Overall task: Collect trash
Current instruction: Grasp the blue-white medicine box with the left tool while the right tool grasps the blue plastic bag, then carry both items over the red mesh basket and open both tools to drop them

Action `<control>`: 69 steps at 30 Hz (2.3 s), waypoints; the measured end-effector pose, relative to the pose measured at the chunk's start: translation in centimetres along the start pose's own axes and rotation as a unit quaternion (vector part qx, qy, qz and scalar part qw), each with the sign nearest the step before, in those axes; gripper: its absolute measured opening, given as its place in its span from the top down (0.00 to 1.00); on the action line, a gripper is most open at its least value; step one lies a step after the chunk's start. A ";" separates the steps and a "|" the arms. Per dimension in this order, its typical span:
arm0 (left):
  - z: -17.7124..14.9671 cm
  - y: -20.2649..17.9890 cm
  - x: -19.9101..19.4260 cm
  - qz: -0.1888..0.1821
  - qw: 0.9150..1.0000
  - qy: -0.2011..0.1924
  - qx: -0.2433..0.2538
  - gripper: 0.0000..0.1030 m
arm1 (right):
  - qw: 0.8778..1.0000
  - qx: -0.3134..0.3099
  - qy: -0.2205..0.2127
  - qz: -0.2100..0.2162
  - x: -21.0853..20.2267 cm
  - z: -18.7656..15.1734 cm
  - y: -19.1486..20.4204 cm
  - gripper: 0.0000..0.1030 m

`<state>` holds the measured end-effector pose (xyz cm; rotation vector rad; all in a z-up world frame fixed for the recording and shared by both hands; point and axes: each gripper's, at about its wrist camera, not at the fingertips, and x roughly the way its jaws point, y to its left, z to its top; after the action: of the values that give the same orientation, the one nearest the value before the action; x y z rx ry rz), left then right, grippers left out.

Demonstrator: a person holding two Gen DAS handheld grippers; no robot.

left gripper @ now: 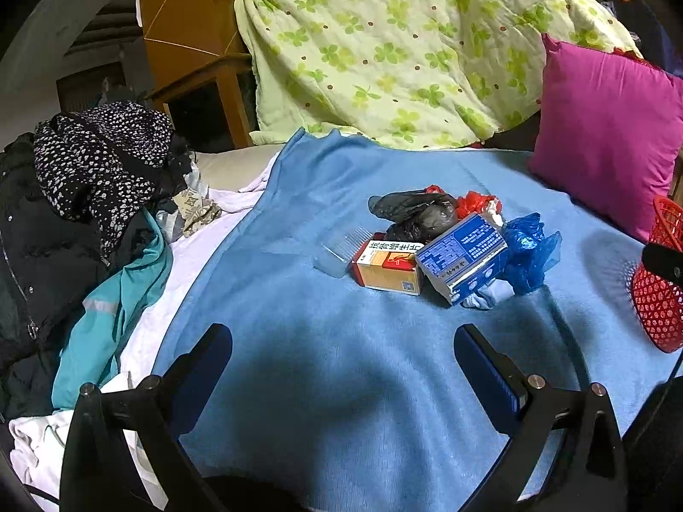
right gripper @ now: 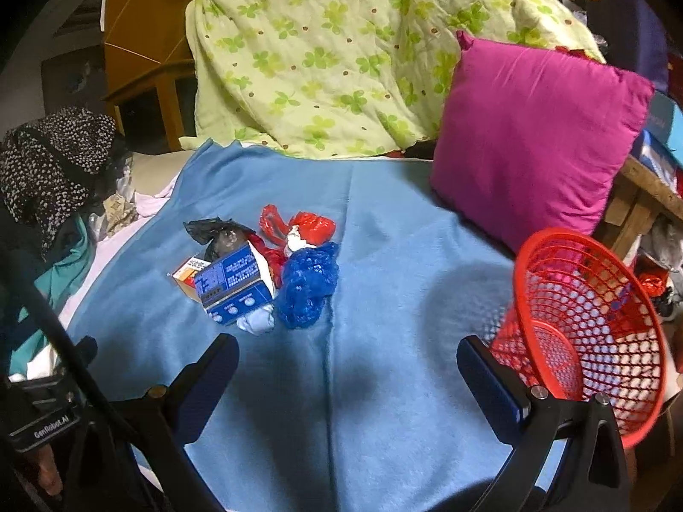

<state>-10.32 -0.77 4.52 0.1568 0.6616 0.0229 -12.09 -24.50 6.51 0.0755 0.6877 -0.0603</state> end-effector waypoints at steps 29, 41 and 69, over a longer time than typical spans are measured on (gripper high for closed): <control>5.7 -8.1 14.7 -0.234 0.959 0.020 0.161 0.00 | 0.927 0.218 0.199 0.232 24.2 3.3 -2.6 0.43; 4.0 -8.8 16.0 -0.251 0.955 0.058 0.144 0.30 | 0.943 0.203 0.148 0.219 20.2 3.3 -4.8 0.45; 10.1 -22.9 -3.7 -0.382 0.916 -0.040 0.116 0.31 | 0.955 0.221 -0.160 0.116 -4.3 1.7 -23.1 0.44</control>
<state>-7.66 -25.03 11.15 0.1169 0.6060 -0.8170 -16.18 -47.51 9.43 0.5656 0.3276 0.0005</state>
